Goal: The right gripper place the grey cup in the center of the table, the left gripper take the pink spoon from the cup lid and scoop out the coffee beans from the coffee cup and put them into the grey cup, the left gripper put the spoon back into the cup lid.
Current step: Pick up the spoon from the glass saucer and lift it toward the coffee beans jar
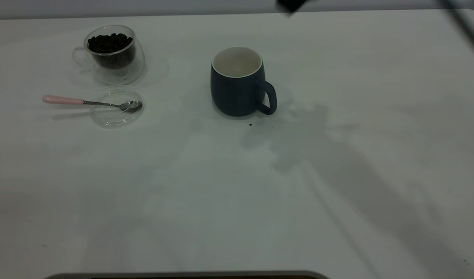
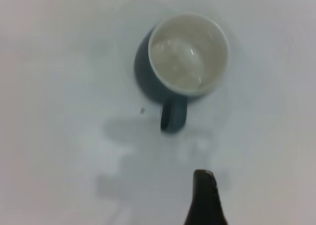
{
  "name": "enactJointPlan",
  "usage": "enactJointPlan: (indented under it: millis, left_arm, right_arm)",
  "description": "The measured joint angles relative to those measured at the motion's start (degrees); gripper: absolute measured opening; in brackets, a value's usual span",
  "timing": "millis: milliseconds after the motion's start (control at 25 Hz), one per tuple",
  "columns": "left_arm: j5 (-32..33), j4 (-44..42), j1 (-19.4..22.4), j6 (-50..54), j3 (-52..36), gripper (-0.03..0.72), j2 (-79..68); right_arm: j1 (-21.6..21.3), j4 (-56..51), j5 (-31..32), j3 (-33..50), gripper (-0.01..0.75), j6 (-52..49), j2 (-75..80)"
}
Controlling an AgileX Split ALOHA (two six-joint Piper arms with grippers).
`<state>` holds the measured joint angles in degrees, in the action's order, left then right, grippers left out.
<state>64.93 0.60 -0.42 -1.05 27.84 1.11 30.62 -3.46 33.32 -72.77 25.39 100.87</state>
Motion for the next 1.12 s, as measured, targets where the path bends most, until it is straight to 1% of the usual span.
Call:
enactJointPlan:
  millis: [160,280,360,400,480,600,840,960,1120]
  left_arm:
    - [0.0,0.0,0.0,0.0,0.0,0.447,0.0]
    - [0.0,0.0,0.0,0.0,0.0,0.447,0.0]
    - [0.0,0.0,0.0,0.0,0.0,0.447,0.0]
    - [0.0,0.0,0.0,0.0,0.0,0.447,0.0]
    - [0.0,0.0,0.0,0.0,0.0,0.447,0.0]
    - [0.0,0.0,0.0,0.0,0.0,0.447,0.0]
    - [0.0,0.0,0.0,0.0,0.0,0.447,0.0]
    - [0.0,0.0,0.0,0.0,0.0,0.447,0.0]
    - [0.0,0.0,0.0,0.0,0.0,0.447,0.0]
  right_arm:
    - [-0.1,2.3,14.6,0.0,0.591,-9.1,-10.8]
    - [-0.2,4.7,26.8,0.0,0.591,-17.2,-16.9]
    - [-0.2,6.5,33.4,0.1,0.591,-22.1,-20.1]
    - [-0.3,7.2,35.6,0.1,0.591,-23.5,-21.6]
    - [-0.3,8.1,36.8,0.9,0.591,-25.0,-24.6]
    - [-0.3,8.8,37.1,4.0,0.591,-24.8,-29.3]
    - [-0.6,8.3,37.3,16.6,0.591,-25.9,-43.0]
    - [-3.5,5.5,37.5,23.5,0.591,-25.4,-53.2]
    - [-9.6,1.7,37.3,30.7,0.591,-21.6,-67.3]
